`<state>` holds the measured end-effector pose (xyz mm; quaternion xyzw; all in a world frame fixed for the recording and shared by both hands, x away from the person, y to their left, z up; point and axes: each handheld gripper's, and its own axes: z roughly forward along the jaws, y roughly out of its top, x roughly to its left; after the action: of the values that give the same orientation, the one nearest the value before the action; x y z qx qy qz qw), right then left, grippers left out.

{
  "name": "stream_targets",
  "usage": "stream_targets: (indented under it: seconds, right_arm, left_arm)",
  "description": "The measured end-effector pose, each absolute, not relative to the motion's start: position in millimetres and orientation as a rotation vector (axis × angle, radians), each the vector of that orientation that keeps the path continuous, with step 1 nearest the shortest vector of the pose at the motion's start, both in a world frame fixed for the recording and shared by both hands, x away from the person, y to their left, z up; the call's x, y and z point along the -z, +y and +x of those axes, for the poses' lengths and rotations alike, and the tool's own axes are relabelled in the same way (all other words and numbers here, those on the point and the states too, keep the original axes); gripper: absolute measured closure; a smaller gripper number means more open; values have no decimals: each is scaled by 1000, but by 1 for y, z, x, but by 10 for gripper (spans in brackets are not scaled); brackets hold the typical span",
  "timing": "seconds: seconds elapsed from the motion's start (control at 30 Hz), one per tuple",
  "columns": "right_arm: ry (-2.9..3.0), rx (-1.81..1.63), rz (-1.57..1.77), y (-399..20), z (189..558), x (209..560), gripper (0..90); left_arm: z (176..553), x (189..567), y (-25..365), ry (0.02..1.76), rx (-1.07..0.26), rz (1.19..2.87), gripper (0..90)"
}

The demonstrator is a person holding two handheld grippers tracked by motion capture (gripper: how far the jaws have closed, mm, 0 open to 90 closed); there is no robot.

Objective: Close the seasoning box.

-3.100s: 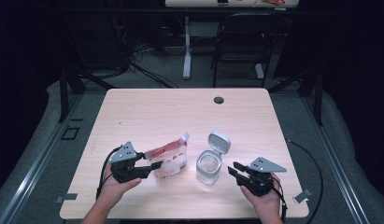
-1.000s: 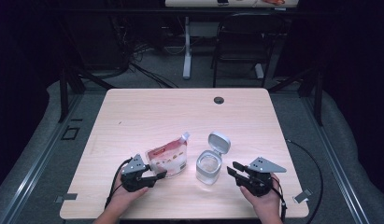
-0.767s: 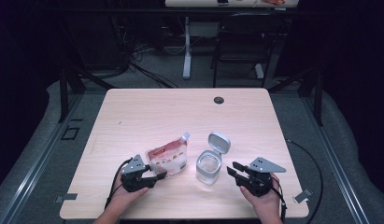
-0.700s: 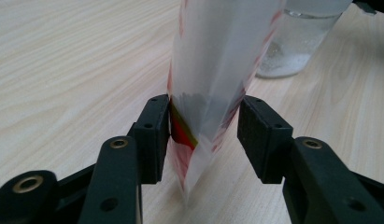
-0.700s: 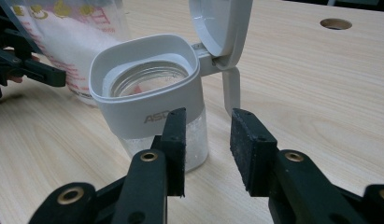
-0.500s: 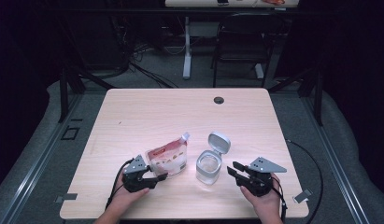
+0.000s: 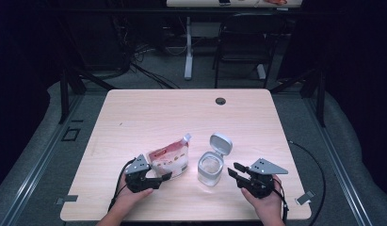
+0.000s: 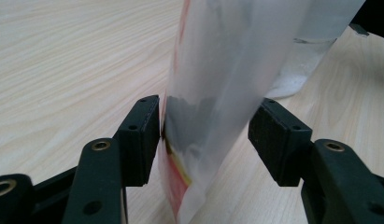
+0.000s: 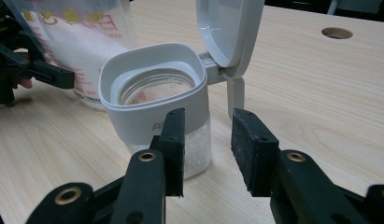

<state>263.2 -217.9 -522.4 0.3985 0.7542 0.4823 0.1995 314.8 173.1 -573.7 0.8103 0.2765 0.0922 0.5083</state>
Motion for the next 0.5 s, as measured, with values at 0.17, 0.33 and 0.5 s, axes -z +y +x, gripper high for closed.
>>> stream_targets:
  seconds: [0.17, 0.33, 0.5]
  right_arm:
    - [2107, -1350, 1115, -219, 263, 522, 658]
    - [2100, -1349, 1117, -220, 262, 521, 658]
    - [2095, -1348, 1119, -221, 262, 521, 658]
  left_arm:
    - [316, 571, 171, 635, -246, 1978, 509]
    - [316, 570, 171, 611, -245, 1991, 554]
    - [314, 569, 170, 573, -227, 2009, 568]
